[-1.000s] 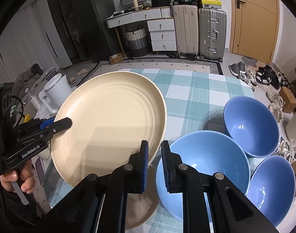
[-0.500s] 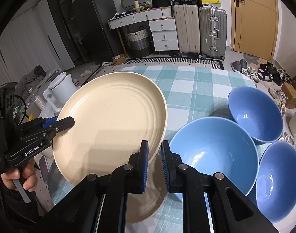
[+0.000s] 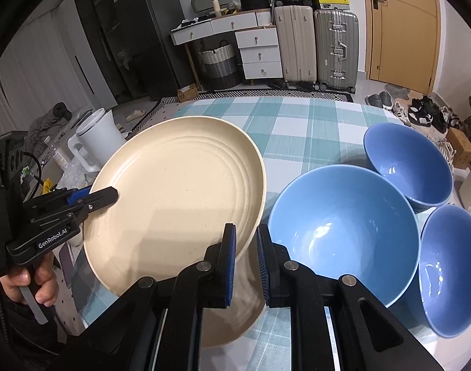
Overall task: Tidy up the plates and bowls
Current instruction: 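Lower the held plate onto the stacked cream plates and open the left tool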
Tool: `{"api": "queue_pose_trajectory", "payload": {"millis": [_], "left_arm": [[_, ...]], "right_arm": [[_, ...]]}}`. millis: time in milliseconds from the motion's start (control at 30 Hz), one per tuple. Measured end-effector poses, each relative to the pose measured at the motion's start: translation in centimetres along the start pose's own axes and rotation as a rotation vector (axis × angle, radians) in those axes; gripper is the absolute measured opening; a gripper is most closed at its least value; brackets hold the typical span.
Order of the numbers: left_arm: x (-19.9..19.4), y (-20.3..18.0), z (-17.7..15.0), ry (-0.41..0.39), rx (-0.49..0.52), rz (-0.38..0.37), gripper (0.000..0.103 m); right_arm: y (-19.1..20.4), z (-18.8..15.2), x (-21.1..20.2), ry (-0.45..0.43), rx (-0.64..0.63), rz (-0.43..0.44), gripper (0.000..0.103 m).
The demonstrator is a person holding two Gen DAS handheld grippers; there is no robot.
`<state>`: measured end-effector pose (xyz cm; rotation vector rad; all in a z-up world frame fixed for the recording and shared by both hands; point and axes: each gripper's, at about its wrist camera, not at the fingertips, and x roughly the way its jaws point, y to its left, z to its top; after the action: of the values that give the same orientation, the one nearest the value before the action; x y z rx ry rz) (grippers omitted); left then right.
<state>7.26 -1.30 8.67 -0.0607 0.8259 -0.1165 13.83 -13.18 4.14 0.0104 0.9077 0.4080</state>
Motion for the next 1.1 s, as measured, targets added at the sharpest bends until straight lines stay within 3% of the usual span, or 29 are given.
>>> {"api": "queue_pose_trajectory", "payload": {"millis": [567,1100], "left_arm": [[2.3,0.2,-3.3,0.023,0.016,-0.021,0.017],[4.4,0.6,-5.4,0.051,0.025,0.007,0.017]], "right_arm": [[-0.3,-3.4,1.5,0.005,0.036,0.003,0.015],[-0.1,-5.3,2.7,0.042,0.043,0.007,0.015]]}}
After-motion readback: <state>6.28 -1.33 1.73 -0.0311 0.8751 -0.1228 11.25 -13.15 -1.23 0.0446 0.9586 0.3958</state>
